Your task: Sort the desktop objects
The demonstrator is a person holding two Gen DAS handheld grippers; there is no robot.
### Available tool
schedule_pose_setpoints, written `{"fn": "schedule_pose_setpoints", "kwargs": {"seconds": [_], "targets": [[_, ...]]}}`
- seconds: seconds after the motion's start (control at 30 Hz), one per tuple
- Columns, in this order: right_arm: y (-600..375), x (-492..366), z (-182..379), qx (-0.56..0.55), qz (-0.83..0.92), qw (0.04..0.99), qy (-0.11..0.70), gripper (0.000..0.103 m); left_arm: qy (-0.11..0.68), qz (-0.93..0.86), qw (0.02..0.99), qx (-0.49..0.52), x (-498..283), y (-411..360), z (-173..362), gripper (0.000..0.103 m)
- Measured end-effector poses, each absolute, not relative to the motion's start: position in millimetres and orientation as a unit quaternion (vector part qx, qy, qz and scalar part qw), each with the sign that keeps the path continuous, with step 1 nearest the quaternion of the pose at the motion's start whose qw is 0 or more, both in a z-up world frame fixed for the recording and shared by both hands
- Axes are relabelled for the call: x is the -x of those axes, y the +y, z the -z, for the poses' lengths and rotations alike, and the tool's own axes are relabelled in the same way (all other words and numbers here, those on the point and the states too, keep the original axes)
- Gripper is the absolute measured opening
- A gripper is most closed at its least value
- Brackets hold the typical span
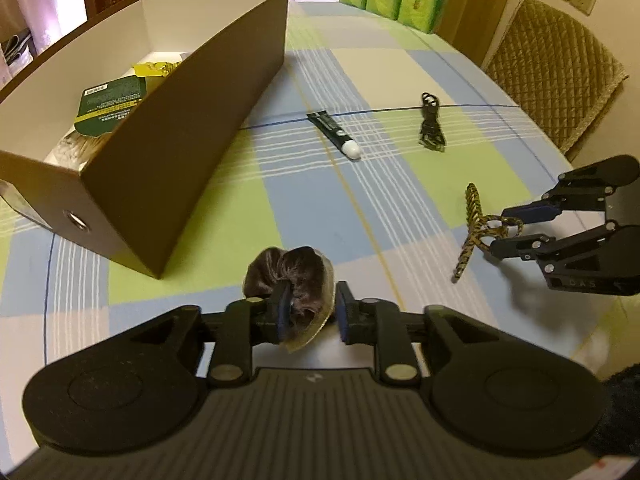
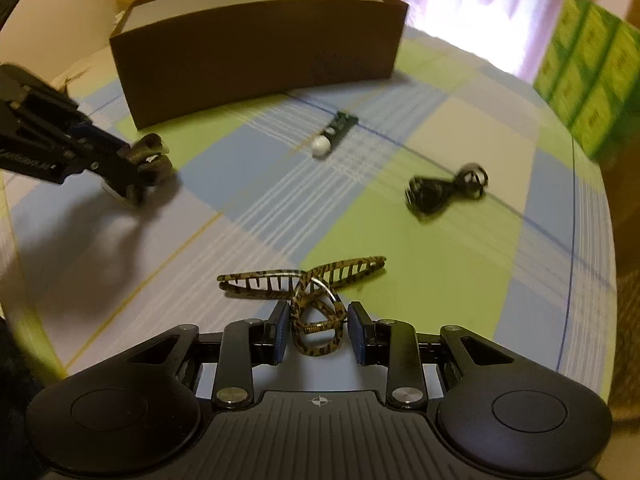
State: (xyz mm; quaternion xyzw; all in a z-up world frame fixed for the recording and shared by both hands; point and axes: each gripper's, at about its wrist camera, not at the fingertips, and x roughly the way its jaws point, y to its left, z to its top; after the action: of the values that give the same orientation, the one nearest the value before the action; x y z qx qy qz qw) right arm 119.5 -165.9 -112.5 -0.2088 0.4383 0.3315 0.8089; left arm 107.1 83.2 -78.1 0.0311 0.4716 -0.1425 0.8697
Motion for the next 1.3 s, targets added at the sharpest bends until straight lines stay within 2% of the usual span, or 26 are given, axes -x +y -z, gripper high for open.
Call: {"fn": "schedule_pose_setpoints", "kwargs": {"seconds": [0.07,0.1,0.2,0.43,0.6,0.7,0.73,0.77,0.8,1.0,1.3], "targets": [[-168.2,-118.0,113.4,0.200,-0.324,0.814,0.439,0.068,0.464,0.142,0.874,-0.035,-104.3,83.6,76.0,0.043],[-168.7,-116.4,112.8,0.198,-0.321,0.817,0.436,0.073,0.461,0.139,0.876,-0.041,-104.1,83.6,75.6,0.046],[-167.0,-113.3,112.5,0.193,-0.324,0.822,0.426,0.074,0.452,0.141,0.879,-0.051,-108.7,82.4,78.3,0.051],[-168.4,-112.7,117.5,0.192,-0.311,0.820,0.440,0.074,0.439,0.186,0.876,-0.072,-112.1,69.7,84.7,0.071],[-175.3,-108.9,119.3,0.182,-0.299,0.822,0.449,0.074,0.439,0.189,0.872,-0.109,-119.5,64.2,97.0,0.071],[-177.7,-107.0,119.8,0.178,-0.295,0.823,0.452,0.074,0.439,0.199,0.868,-0.114,-126.3,66.8,102.7,0.066],[-178.2,-106.3,120.0,0.178,-0.293,0.823,0.453,0.074,0.445,0.205,0.864,-0.117,-128.7,67.3,105.6,0.054],[-178.6,-105.6,120.1,0.177,-0.293,0.823,0.453,0.074,0.449,0.214,0.859,-0.120,-130.6,67.5,108.4,0.036],[-178.6,-104.9,119.9,0.176,-0.292,0.823,0.453,0.074,0.452,0.220,0.855,-0.124,-131.5,67.9,110.8,0.032],[-177.3,-103.1,117.9,0.172,-0.293,0.825,0.451,0.074,0.447,0.229,0.855,-0.132,-120.6,72.7,109.0,0.021],[-166.9,-115.6,118.3,0.180,-0.307,0.827,0.436,0.074,0.464,0.198,0.857,-0.107,-96.1,86.2,101.3,0.020]]}}
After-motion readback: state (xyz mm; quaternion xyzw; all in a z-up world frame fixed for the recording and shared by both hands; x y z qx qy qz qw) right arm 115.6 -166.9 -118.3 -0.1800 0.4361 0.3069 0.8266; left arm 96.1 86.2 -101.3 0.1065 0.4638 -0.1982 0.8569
